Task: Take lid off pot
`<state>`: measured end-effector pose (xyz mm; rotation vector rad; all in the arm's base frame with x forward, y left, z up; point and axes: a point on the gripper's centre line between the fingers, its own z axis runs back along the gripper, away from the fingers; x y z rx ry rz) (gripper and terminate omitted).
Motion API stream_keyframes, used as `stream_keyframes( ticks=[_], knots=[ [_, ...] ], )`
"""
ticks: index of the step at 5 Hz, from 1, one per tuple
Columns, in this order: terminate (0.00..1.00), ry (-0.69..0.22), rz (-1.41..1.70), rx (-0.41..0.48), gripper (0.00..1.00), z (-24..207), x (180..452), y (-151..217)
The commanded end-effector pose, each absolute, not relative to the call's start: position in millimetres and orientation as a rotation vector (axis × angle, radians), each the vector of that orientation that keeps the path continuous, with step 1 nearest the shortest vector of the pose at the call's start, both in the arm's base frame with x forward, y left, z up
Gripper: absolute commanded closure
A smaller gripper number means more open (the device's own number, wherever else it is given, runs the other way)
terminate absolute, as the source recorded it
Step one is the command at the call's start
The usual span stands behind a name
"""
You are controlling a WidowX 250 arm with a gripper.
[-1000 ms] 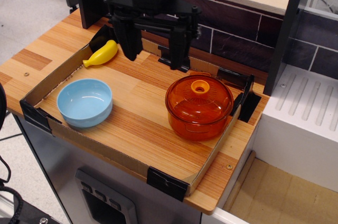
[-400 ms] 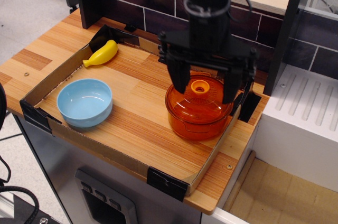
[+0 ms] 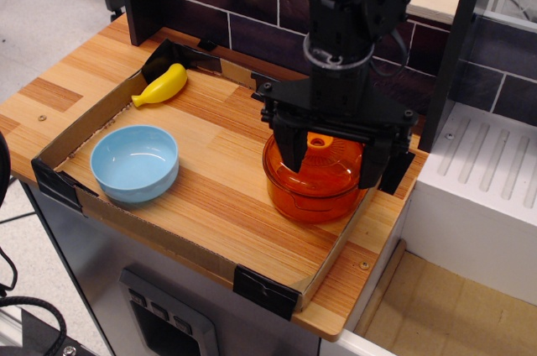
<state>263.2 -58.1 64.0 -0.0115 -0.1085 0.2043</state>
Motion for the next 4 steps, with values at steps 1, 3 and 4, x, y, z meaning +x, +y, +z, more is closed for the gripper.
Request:
stream_keyframes(
  ticks=[1, 3, 4],
  knots=[
    [0.00, -0.140, 0.238, -0.008, 0.00, 69, 280, -52],
    [0.00, -0.140, 0.263, 0.006, 0.00, 71, 294, -41],
    [0.00, -0.136, 0.273, 0.015, 0.00, 69, 298, -40]
  ],
)
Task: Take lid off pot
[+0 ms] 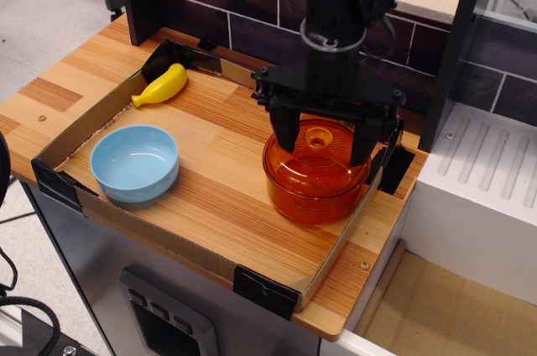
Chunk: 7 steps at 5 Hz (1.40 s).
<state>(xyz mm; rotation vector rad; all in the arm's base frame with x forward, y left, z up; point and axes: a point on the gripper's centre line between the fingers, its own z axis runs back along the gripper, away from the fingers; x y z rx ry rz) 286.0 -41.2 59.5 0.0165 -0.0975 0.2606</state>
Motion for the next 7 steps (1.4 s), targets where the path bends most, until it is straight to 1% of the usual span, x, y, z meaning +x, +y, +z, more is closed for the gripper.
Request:
stream_keyframes(
  ticks=[1, 2, 3, 4, 5, 6, 7],
  knots=[
    [0.00, -0.135, 0.279, 0.035, 1.00, 68, 299, -39],
    [0.00, -0.144, 0.282, 0.054, 1.00, 66, 302, -38],
    [0.00, -0.145, 0.285, 0.048, 1.00, 70, 305, -37],
    [0.00, -0.141, 0.283, 0.024, 1.00, 83, 304, -39],
    [0.00, -0.148, 0.281, -0.032, 1.00, 109, 302, -43],
    [0.00, -0.166, 0.295, -0.043, 1.00, 125, 304, -34],
    [0.00, -0.143, 0.312, -0.048, 1.00, 127, 306, -10]
  ],
)
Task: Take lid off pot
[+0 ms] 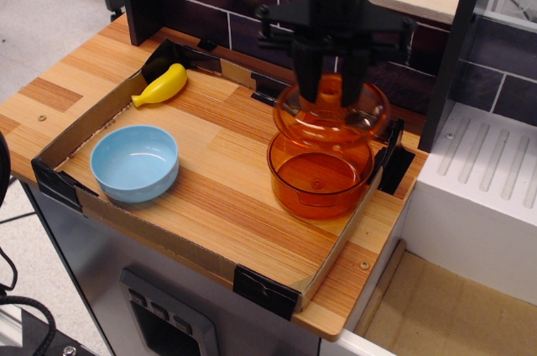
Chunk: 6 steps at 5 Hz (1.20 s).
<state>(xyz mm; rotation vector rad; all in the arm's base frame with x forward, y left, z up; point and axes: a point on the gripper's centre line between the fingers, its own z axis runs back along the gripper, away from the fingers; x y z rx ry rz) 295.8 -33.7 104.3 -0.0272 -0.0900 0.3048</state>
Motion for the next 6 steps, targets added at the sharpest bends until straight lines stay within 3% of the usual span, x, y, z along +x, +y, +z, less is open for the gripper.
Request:
stream_keyframes(
  ticks=[1, 3, 4, 6],
  knots=[
    [0.00, -0.135, 0.329, -0.033, 1.00, 125, 307, 13],
    [0.00, -0.078, 0.319, -0.041, 1.00, 104, 316, 48],
    [0.00, -0.059, 0.304, -0.013, 1.00, 79, 318, 54],
    [0.00, -0.084, 0.319, 0.061, 1.00, 50, 328, 63]
  ],
)
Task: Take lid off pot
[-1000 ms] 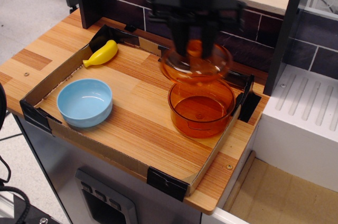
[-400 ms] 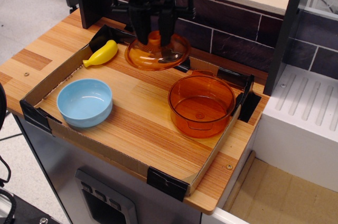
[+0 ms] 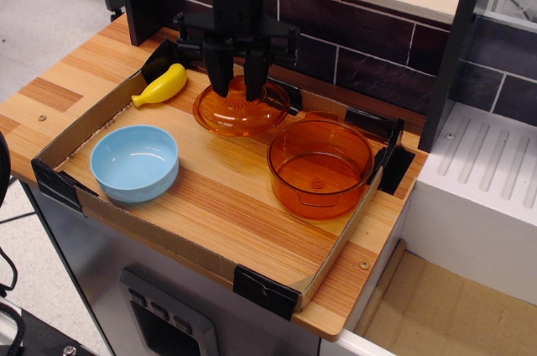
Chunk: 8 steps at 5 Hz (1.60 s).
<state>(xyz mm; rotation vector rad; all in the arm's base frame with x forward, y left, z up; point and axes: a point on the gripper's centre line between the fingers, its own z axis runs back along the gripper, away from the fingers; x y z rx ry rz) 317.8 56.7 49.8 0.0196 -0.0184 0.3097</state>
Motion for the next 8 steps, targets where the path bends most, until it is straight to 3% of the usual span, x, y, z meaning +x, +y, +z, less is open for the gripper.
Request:
stream_keyframes(
  ticks=[1, 2, 3, 6, 8],
  knots=[
    [0.00, -0.087, 0.321, 0.083, 1.00, 41, 329, 64],
    [0.00, -0.077, 0.322, 0.077, 1.00, 42, 331, 68],
    [0.00, -0.044, 0.325, 0.051, 0.00, 49, 332, 72],
    [0.00, -0.059, 0.328, 0.034, 0.00, 69, 330, 71],
    [0.00, -0.098, 0.298, -0.004, 0.00, 102, 320, 40]
  ],
)
